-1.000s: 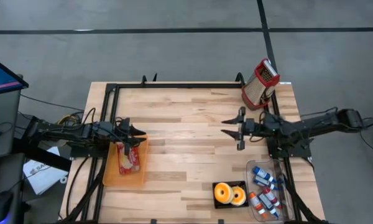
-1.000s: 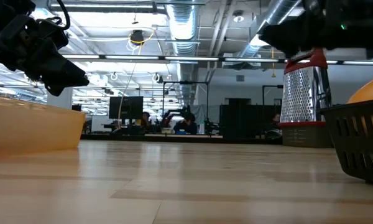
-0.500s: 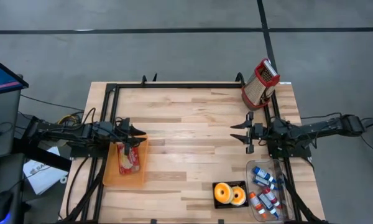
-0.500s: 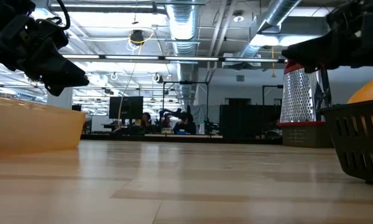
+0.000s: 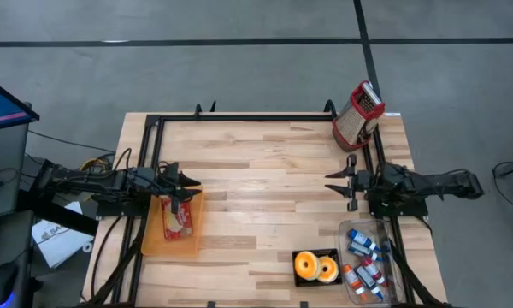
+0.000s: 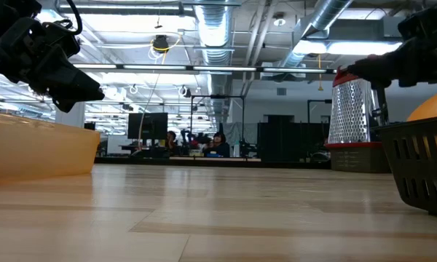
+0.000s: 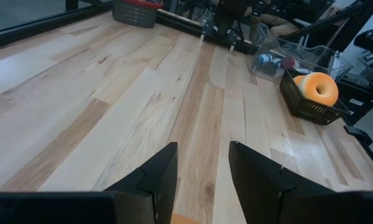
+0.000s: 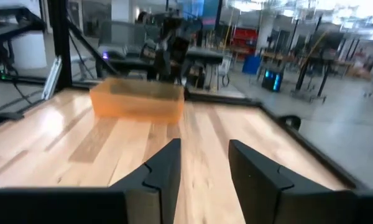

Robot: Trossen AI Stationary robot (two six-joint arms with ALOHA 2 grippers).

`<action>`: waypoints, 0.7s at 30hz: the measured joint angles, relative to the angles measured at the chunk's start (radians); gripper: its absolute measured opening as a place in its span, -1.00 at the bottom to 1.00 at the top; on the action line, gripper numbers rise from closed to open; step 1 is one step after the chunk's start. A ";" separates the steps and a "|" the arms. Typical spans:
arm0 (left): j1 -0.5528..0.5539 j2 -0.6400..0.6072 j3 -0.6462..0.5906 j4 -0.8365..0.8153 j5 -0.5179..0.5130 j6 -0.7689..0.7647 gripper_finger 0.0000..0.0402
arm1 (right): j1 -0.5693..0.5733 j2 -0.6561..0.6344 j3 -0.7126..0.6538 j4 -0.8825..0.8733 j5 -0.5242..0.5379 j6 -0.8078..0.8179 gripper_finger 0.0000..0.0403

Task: Pick & Place Food Item
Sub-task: Return to Home Position

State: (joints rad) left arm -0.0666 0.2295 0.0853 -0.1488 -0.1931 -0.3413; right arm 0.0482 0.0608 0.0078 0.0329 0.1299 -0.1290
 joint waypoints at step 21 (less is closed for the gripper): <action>0.000 0.000 0.001 0.026 0.000 0.000 -0.30 | -0.005 -0.059 0.000 0.090 0.001 -0.002 -0.37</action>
State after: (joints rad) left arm -0.0669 0.2293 0.0860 -0.1230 -0.1930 -0.3412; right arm 0.0437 0.0017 0.0078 0.1232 0.1307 -0.1310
